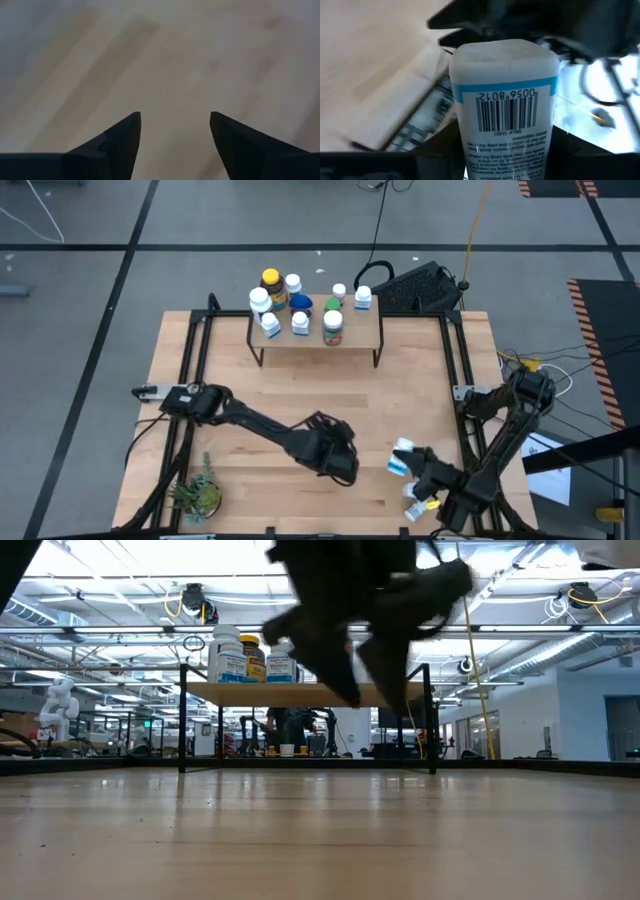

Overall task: Pick and place medicine bottles onto shelf by color
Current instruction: Put the white blue medicine bottle on the shelf

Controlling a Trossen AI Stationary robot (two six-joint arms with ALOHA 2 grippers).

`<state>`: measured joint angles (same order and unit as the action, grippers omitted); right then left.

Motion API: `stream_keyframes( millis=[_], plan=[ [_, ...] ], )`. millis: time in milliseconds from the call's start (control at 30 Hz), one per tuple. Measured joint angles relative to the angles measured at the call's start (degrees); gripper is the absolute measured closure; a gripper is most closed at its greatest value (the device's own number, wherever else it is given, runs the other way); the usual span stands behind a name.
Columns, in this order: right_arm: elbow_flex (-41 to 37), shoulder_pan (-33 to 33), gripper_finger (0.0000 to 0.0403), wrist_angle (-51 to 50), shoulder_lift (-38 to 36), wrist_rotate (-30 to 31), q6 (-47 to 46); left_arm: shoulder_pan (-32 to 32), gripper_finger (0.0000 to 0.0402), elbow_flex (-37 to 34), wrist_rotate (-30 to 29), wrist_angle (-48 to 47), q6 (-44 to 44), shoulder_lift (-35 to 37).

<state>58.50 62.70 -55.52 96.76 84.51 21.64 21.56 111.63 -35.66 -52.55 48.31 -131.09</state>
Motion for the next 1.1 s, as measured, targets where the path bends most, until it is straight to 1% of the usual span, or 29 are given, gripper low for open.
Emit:
stream_keyframes(
  millis=[133,167,233,267,300,333,400,467,500,567,600,667,767,867,967,1033,1100],
  plan=[
    [0.00,-0.90,0.0247,4.53,1.06,2.68,5.92,0.21,0.0162,-9.60,-2.65,1.08,5.54,7.66],
    [0.02,-1.14,0.0248,5.34,1.06,2.82,7.36,0.46,0.0162,-12.53,-3.41,2.99,6.06,9.56],
    [0.00,-1.57,0.0249,5.82,1.06,3.39,9.91,1.04,0.0163,-19.60,-3.80,10.72,5.30,13.27],
    [0.00,-1.84,0.0248,6.17,1.01,4.07,11.03,1.25,0.0163,-23.44,-3.58,16.53,2.96,15.08],
    [0.02,-2.09,0.0247,6.34,0.95,4.44,12.02,1.49,0.0163,-27.23,-2.96,24.71,-0.55,16.64],
    [0.02,-2.30,0.0246,6.22,0.90,4.91,12.76,1.62,0.0163,-30.96,-1.19,36.04,-4.94,18.05],
    [0.02,-2.89,0.0246,6.75,0.79,5.46,14.55,1.45,0.0163,-37.90,5.68,58.97,-14.99,19.65],
    [0.02,-3.49,0.0247,7.75,0.77,5.53,16.73,0.73,0.0163,-43.13,13.05,81.30,-21.41,18.80],
    [0.00,-3.82,0.0248,8.33,0.80,5.49,18.11,0.26,0.0162,-45.34,15.03,88.72,-22.33,18.32],
    [0.00,-4.25,0.0248,10.19,0.77,5.55,20.95,-0.91,0.0162,-47.32,17.50,98.20,-22.32,17.24],
    [0.00,-4.45,0.0247,11.18,0.80,5.52,22.19,-1.52,0.0162,-47.62,18.70,100.02,-22.30,17.08],
    [0.00,-5.11,0.0246,13.74,0.77,5.51,24.74,-2.34,0.0158,-47.45,20.08,100.18,-21.28,17.02],
    [0.00,-6.11,0.0246,15.91,0.68,5.39,25.49,-3.10,0.0136,-45.35,22.09,99.64,-20.33,14.27],
    [0.00,-7.41,0.0246,16.49,0.64,5.38,26.02,-3.95,0.0105,-41.22,27.13,99.47,-21.33,10.62],
    [0.00,-8.24,0.0246,16.58,0.62,5.31,26.06,-4.75,0.0074,-36.71,30.63,99.55,-21.66,7.88],
    [0.00,-8.38,0.0246,16.56,0.64,5.31,26.06,-5.16,0.0061,-34.70,32.17,98.94,-22.28,6.82],
    [0.00,-8.36,0.0246,16.59,0.64,5.51,26.06,-5.57,0.0057,-32.97,33.97,98.73,-22.72,6.16]
  ],
)
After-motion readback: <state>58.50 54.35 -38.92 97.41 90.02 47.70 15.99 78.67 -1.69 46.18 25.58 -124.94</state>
